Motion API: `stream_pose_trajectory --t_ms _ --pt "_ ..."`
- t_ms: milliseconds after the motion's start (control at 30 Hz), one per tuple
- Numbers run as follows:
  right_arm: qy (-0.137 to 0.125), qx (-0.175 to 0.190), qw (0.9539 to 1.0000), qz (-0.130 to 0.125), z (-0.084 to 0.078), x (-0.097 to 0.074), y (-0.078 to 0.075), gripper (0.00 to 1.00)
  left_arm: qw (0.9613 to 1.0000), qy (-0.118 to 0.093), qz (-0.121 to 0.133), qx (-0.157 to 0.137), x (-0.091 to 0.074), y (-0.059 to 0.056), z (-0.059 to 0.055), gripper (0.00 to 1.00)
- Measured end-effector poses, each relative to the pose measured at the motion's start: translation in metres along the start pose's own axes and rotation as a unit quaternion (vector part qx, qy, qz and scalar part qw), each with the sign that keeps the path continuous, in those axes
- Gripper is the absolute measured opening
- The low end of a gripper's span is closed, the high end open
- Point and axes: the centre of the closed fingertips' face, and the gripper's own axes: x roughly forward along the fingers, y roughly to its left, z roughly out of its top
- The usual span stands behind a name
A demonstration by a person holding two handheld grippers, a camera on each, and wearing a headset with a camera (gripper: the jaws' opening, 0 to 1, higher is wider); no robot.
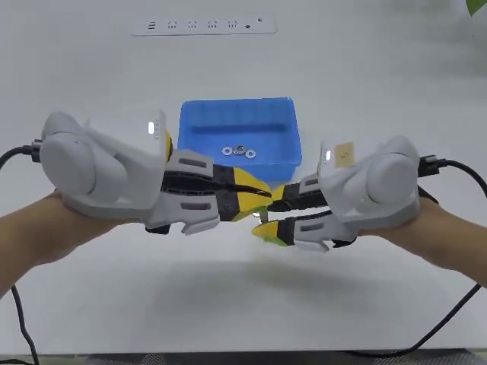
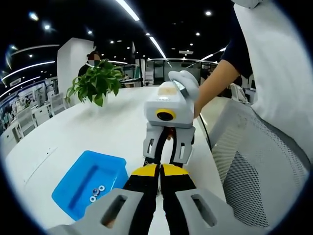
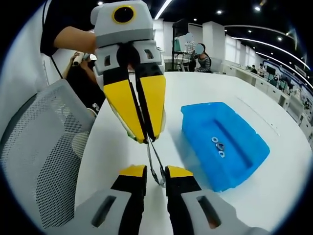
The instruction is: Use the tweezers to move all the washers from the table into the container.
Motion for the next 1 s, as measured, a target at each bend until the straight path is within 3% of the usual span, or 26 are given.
stream_pose_trajectory --t_ms 200,300,400,500,667,733,800,1000 --pt "0.017 -0.031 0.9994 0.006 -0.002 0.002 0.000 0.13 0.9999 0.007 -0.009 0.011 0.001 -0.004 -0.001 0.05" --pt "0.026 -0.065 0.9976 0.005 -0.003 0.004 0.001 0.11 0.9998 0.009 -0.010 0.012 0.001 -0.004 -0.002 0.05" --pt "0.022 -0.057 0.9981 0.005 -0.003 0.003 0.000 0.11 0.9999 0.010 -0.006 0.012 0.001 -0.003 -0.002 0.05" --pt "0.020 -0.063 0.9978 0.004 -0.003 0.003 0.000 0.10 0.9988 0.015 0.008 0.045 0.003 -0.006 0.000 0.05" --pt "0.019 -0.059 0.9980 0.005 -0.003 0.002 0.002 0.10 0.9993 -0.002 0.026 0.024 0.003 -0.004 0.002 0.07" --pt "0.016 -0.051 0.9986 0.006 -0.003 0.002 0.004 0.10 0.9997 -0.008 0.021 0.003 0.003 -0.007 0.003 0.11" --pt "0.016 -0.054 0.9984 0.005 -0.003 0.003 0.006 0.10 0.9996 0.000 0.023 0.018 0.004 -0.009 0.002 0.11" --pt "0.015 -0.051 0.9986 0.006 0.002 0.003 0.008 0.10 0.9997 -0.007 0.024 0.002 -0.002 -0.012 0.001 0.16"
